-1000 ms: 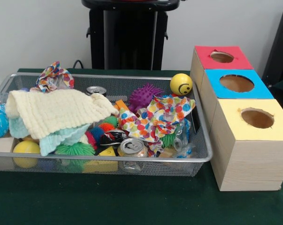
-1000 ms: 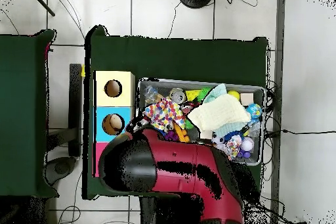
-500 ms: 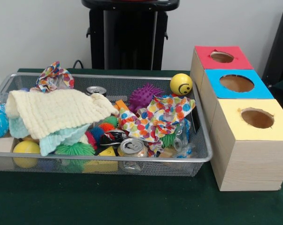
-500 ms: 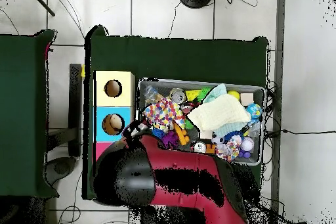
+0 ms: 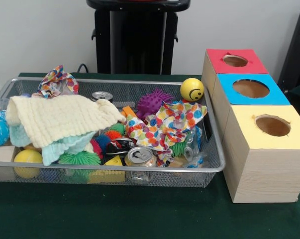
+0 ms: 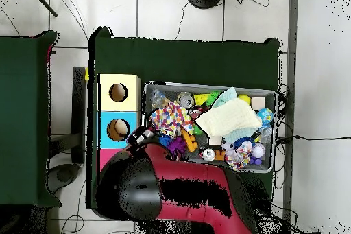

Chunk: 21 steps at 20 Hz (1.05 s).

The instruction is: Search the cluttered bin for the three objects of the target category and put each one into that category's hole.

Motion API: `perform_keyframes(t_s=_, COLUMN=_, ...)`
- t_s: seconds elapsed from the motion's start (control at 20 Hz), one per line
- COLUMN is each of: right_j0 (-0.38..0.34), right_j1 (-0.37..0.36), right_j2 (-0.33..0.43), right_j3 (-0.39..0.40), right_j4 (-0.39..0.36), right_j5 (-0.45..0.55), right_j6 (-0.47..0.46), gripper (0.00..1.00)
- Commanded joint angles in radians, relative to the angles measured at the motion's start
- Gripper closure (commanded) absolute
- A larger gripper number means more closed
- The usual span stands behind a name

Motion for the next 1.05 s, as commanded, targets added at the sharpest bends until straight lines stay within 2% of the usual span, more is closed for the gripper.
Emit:
perform_keyframes(t_s=0.05, right_j0=-0.035, right_j1=0.053, right_j2=0.082, right_j3=0.125, right_j4=-0.061, right_j5=-0.090, right_j6=-0.143, gripper=1.00)
perform_keyframes(t_s=0.45, right_j0=-0.038, right_j1=0.054, right_j2=0.083, right_j3=0.132, right_j4=-0.061, right_j5=-0.095, right_j6=-0.143, gripper=1.00)
perform_keyframes(t_s=0.6, right_j0=-0.017, right_j1=0.077, right_j2=0.065, right_j3=0.105, right_j4=-0.079, right_j5=-0.044, right_j6=-0.104, gripper=1.00)
perform_keyframes(t_s=1.05, right_j0=-0.028, right_j1=0.093, right_j2=0.082, right_j3=0.127, right_j4=-0.069, right_j5=-0.097, right_j6=-0.118, gripper=1.00)
